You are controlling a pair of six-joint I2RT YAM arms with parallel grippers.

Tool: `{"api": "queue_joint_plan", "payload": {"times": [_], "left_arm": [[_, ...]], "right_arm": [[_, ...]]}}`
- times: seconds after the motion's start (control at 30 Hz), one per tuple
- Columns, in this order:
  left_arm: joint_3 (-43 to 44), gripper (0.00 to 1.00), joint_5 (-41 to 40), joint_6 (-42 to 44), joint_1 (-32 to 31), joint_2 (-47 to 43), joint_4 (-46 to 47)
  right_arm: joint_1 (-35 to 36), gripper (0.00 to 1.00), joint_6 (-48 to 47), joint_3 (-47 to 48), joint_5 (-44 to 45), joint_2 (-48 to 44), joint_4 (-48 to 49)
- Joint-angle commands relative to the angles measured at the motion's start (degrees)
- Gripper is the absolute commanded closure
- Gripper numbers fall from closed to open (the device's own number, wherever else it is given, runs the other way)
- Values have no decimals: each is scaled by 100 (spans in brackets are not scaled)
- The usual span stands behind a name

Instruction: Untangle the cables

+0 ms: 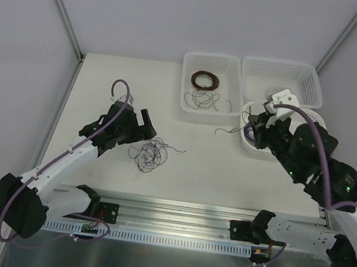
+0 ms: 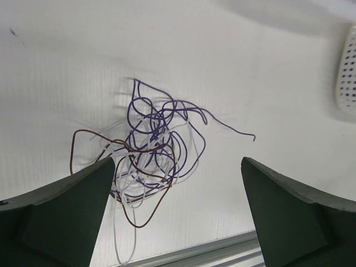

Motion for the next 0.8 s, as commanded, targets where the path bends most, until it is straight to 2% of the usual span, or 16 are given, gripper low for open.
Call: {"api": "queue_joint_plan", "payload": {"times": [0.0, 0.1, 0.27, 0.37, 0.5, 0.6, 0.63, 0.67, 0.7, 0.77], "left_arm": [[288, 1, 219, 668, 201, -602, -408], [236, 1, 229, 1168, 316, -1068, -549], [-79, 1, -27, 1959, 334, -1851, -770], [-291, 1, -193, 2268, 334, -2309, -770], [-756, 1, -378, 2331, 342, -2643, -761], [-801, 1, -317, 2383, 342, -2504, -761], [-801, 1, -326, 2375, 342, -2460, -761], [-784, 1, -360, 2375, 351, -2424, -761], [-775, 1, -387, 2383, 351, -2302, -770], [-757, 1, -335, 2410, 386, -2152, -787]], "right_arm": [[-927, 99, -291, 242, -627, 516, 649], [-1738, 99, -194, 277, -1384, 1008, 1061], [-2618, 99, -28, 672, -2262, 2218, 1686], [-2909, 99, 60, 1014, -2623, 2836, 2072], [-3296, 99, 166, 1489, -2625, 3951, 2380], [-3472, 99, 350, 1832, -2572, 4760, 2512], [-3490, 96, 386, 1885, -2467, 5075, 2565], [-3481, 71, 386, 1903, -2432, 5192, 2574], [-3481, 62, 403, 1894, -2440, 5289, 2574], [-3481, 50, 535, 1685, -2589, 5334, 2600]]}}
